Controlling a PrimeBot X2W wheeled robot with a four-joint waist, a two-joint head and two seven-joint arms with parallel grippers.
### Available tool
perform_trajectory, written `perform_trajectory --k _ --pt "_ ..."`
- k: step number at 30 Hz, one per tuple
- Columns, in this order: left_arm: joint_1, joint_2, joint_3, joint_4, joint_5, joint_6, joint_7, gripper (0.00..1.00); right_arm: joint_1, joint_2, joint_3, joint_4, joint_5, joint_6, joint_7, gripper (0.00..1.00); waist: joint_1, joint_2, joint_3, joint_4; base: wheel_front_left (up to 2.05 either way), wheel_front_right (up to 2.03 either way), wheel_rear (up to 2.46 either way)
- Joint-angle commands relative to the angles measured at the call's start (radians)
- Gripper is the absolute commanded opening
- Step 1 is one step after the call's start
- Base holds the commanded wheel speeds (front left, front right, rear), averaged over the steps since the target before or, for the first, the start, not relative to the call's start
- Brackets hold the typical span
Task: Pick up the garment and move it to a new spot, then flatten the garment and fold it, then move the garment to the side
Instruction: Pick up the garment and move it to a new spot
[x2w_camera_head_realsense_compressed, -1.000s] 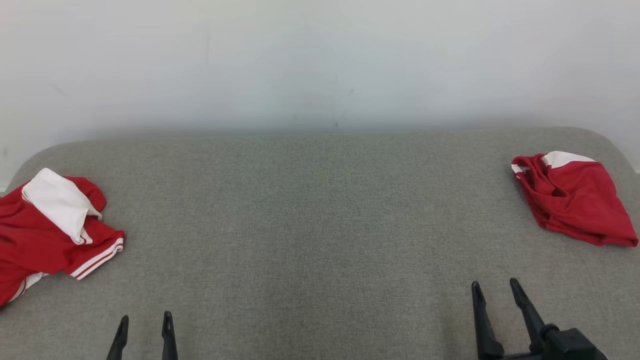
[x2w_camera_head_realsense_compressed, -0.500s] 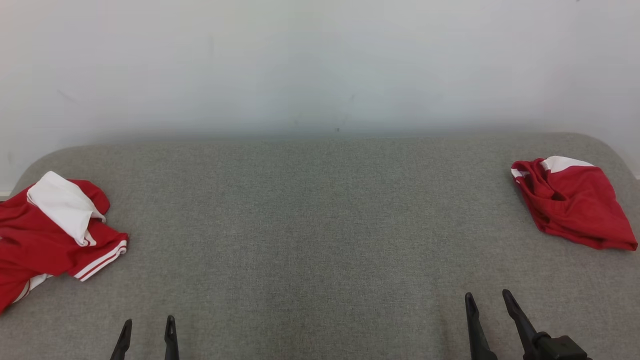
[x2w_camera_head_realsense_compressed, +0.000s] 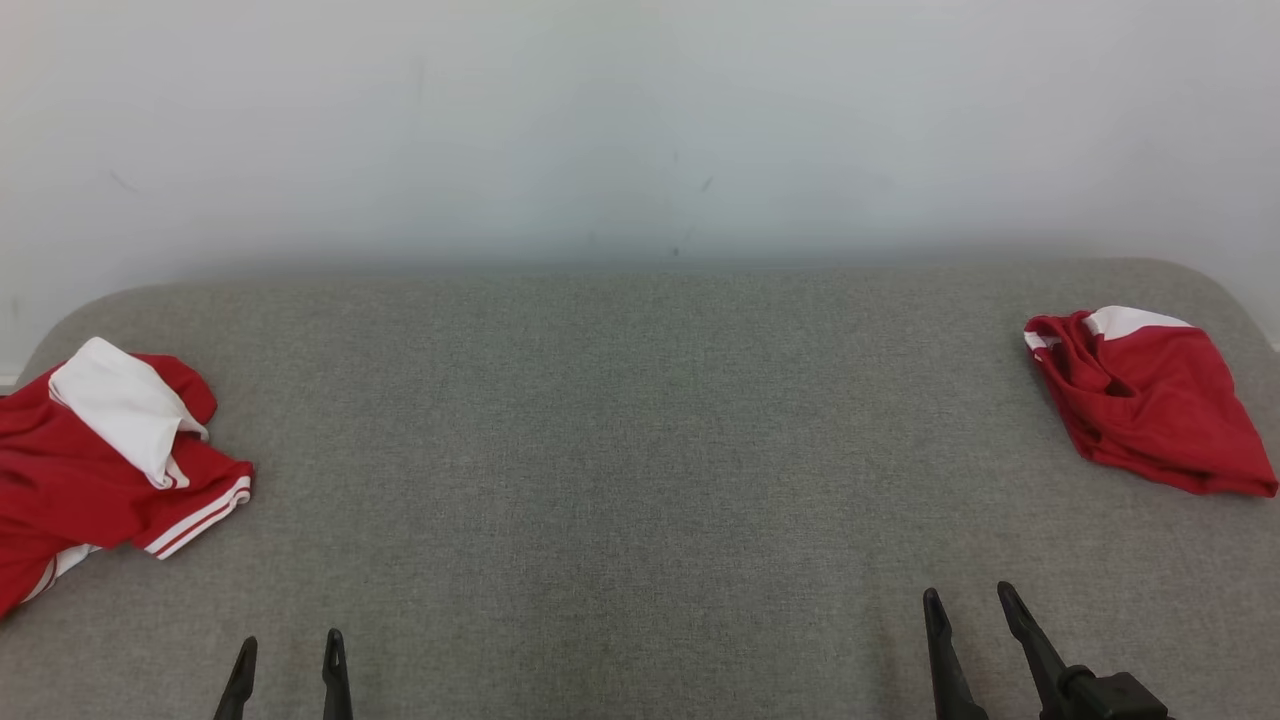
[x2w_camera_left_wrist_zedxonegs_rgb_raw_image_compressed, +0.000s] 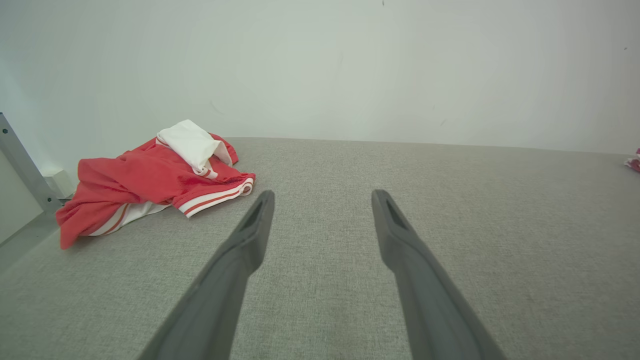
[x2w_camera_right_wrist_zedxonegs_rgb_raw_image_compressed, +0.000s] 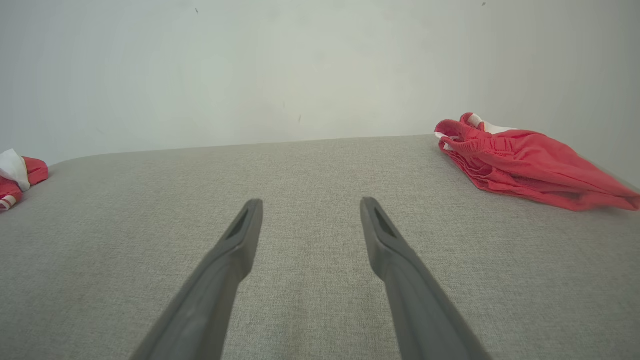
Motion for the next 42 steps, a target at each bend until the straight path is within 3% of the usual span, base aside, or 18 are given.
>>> perform_trajectory --k 1,28,42 --pt "-0.007 0.0 0.002 0.003 -0.001 -0.001 -0.001 1.0 0.001 0.003 -0.002 0.003 0.0 -0.002 -0.002 1.0 0.0 0.0 0.001 0.001 0.0 0.0 0.0" --pt "-0.012 0.0 0.013 0.003 -0.008 0.01 -0.001 1.0 -0.001 0.003 0.001 0.009 0.004 -0.002 -0.002 1.0 0.0 0.0 0.007 0.017 0.0 0.0 0.0" --pt "-0.024 0.0 0.015 0.031 -0.005 0.026 -0.001 1.0 0.015 0.002 0.006 0.019 0.02 -0.002 -0.002 1.0 0.0 0.0 0.001 0.159 0.0 0.0 0.0"
